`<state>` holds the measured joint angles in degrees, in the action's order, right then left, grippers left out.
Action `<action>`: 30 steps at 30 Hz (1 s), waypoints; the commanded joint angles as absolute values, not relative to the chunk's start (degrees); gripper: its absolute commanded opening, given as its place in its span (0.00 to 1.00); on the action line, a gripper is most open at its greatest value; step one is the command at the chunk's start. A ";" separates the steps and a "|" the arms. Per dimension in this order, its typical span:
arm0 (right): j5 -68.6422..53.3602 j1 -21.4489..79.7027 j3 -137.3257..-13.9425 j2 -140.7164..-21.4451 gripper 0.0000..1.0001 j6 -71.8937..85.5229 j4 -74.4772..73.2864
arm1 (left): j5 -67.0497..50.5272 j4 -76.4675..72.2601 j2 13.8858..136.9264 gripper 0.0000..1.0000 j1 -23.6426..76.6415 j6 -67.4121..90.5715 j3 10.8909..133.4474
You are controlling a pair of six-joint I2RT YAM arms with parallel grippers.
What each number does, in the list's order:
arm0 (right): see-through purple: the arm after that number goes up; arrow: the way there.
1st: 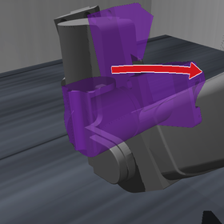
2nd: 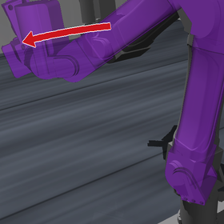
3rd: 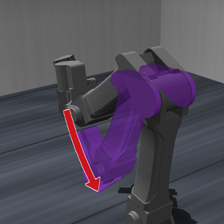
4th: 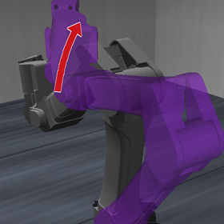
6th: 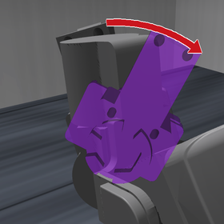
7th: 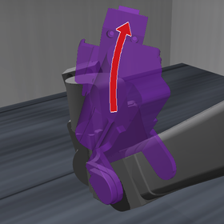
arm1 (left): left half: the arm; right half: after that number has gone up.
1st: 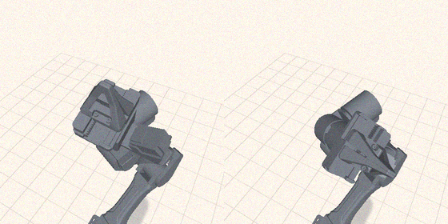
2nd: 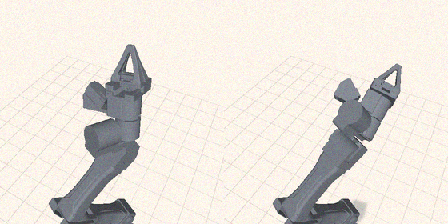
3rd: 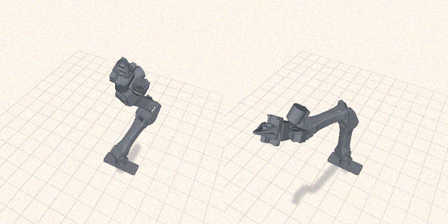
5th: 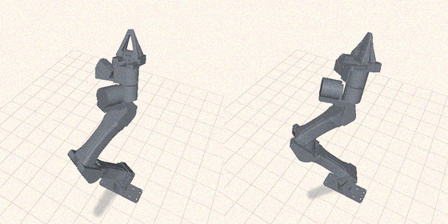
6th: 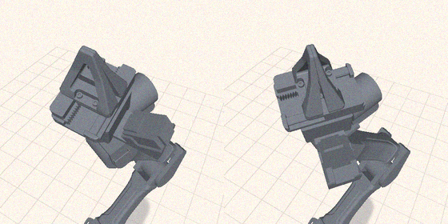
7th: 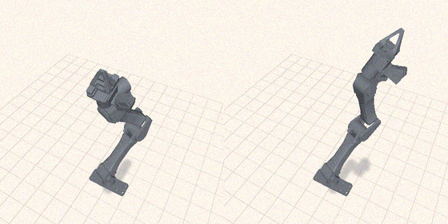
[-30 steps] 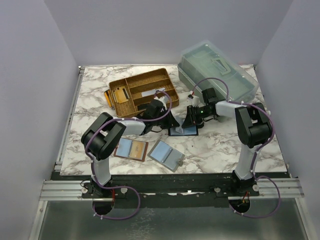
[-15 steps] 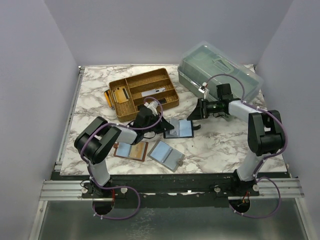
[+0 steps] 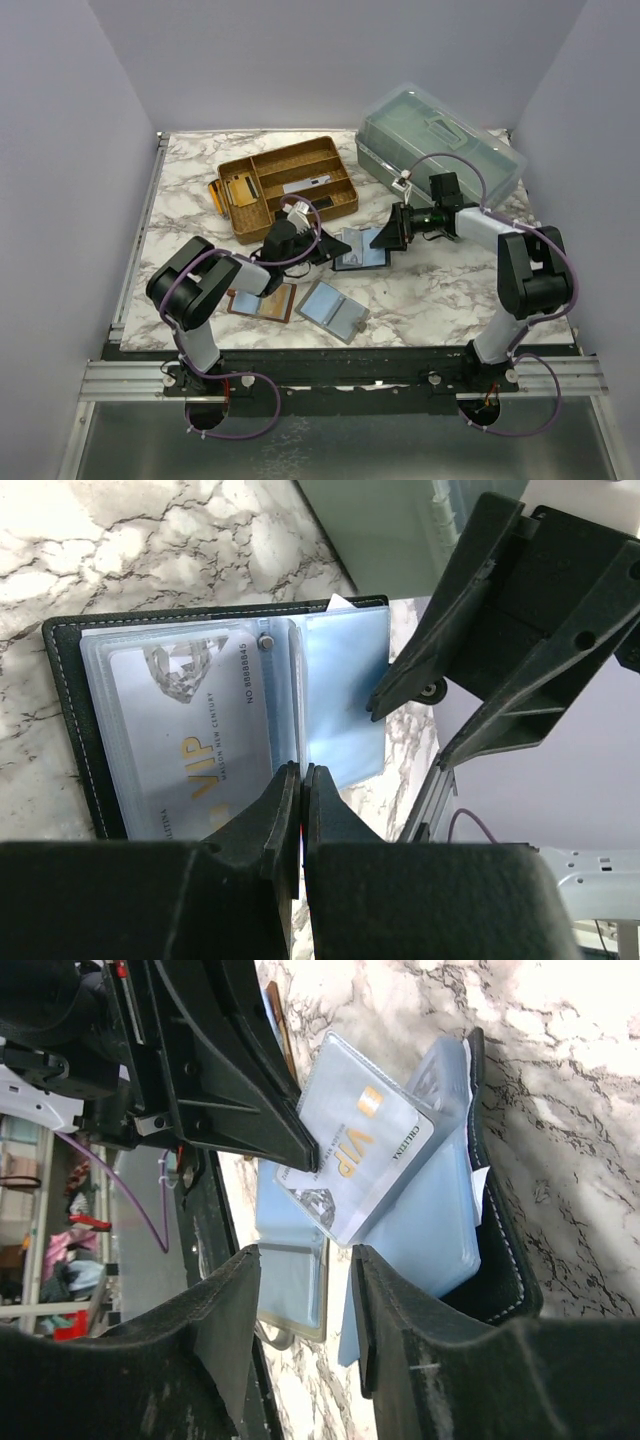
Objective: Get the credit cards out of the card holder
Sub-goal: Pick up the card holder from the center of the board.
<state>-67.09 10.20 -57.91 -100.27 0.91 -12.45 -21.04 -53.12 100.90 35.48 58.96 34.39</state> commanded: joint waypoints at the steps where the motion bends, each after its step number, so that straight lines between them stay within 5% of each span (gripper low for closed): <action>1: -66.52 10.96 -56.33 -95.85 0.50 -0.76 -8.96 | -19.55 -59.02 97.51 0.00 35.90 59.22 33.62; 15: -59.14 12.43 -57.14 -97.83 0.50 2.61 -9.34 | -18.92 -63.22 93.88 0.00 37.68 58.77 32.69; 30: -77.50 12.48 -53.64 -95.84 0.48 16.74 4.70 | -18.92 -69.92 92.15 0.00 39.05 62.07 32.51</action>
